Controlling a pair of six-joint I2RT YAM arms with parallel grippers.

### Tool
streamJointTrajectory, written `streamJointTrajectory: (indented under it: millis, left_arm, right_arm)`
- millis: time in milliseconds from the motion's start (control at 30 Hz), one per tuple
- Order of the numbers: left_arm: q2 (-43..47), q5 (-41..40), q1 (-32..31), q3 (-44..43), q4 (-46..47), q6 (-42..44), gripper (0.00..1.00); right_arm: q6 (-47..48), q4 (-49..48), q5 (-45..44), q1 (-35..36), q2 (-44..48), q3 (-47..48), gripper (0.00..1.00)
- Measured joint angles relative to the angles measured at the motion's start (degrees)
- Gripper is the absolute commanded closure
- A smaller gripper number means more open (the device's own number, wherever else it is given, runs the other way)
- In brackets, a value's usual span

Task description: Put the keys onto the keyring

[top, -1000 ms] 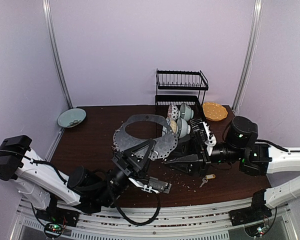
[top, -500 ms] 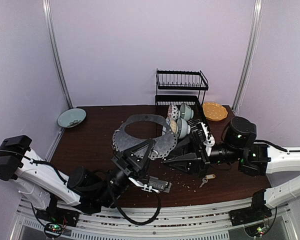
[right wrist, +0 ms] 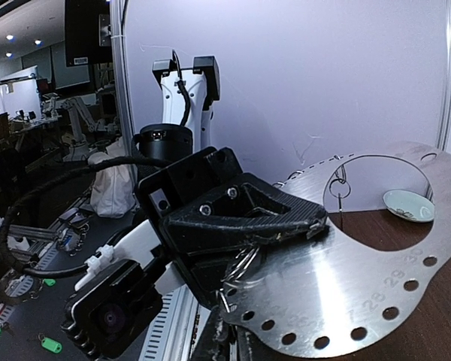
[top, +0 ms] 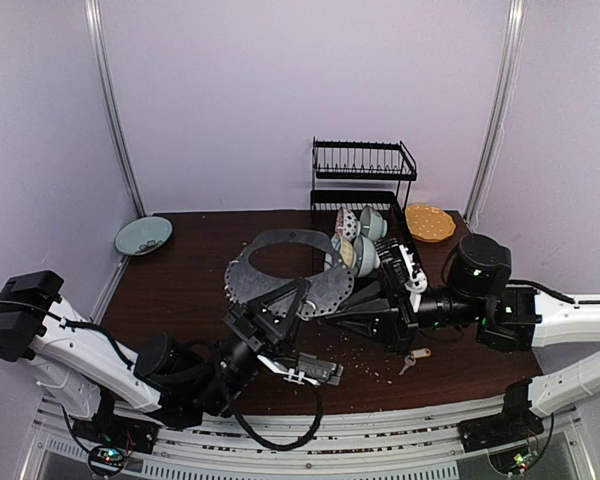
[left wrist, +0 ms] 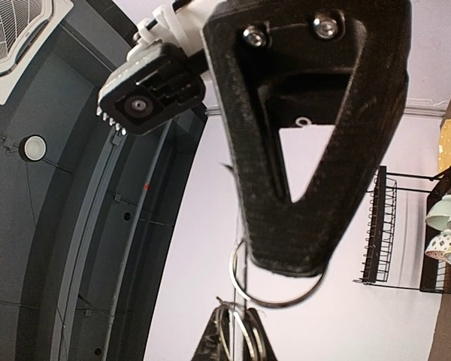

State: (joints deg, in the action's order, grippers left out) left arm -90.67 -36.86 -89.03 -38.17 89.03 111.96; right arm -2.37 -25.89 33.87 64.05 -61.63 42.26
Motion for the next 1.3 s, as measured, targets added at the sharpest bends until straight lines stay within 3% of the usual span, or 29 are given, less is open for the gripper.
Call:
streamJointTrajectory:
  millis: [67,133,467,533,600,633,733,867,967,1133,1300]
  left_arm:
    - [0.00,-0.09,0.00,0.00,-0.04,0.00,1.00]
    - [0.00,-0.37,-0.02,-0.02,-0.09,0.00,1.00]
    - [2.45,-7.30,0.00,-2.45,-1.84,-2.27,1.00]
    - [5.22,-10.16,0.24,-4.74,-8.90,-9.73,1.00]
    - [8.81,-11.58,1.07,-7.72,-20.76,-21.14,1.00]
    - [11.02,-11.41,2.03,-10.62,-31.23,-29.64,1.00]
    - [15.04,-8.39,4.74,-18.84,-54.77,-51.30,1.00]
    - [16.76,-3.61,5.86,-25.46,-75.14,-71.47,1.00]
    - [15.28,1.57,5.79,-28.76,-86.40,-81.77,1.00]
    - [13.11,8.57,5.79,-30.51,-96.78,-92.89,1.00]
    - [13.60,13.66,5.81,-30.73,-98.64,-98.53,1.00]
  right_arm:
    - [0.00,0.09,-0.17,0.00,0.00,0.00,0.94]
    - [0.00,0.15,-0.31,0.00,0.00,0.00,0.81]
    - [2.16,5.88,-3.63,0.17,1.90,0.02,0.59]
    - [4.35,8.48,-6.93,0.17,4.70,0.02,0.57]
    - [7.26,10.75,-11.08,0.17,8.15,0.02,0.57]
    - [8.81,11.63,-12.85,0.17,9.97,0.02,0.56]
    - [14.01,13.51,-18.47,0.17,13.81,0.17,0.55]
    - [20.74,13.84,-25.64,0.22,15.10,0.59,0.56]
    - [24.65,13.75,-29.03,0.24,14.29,1.92,0.59]
    - [31.08,10.80,-31.12,0.74,13.16,3.43,0.58]
    - [34.12,12.26,-28.39,0.90,13.22,3.67,0.48]
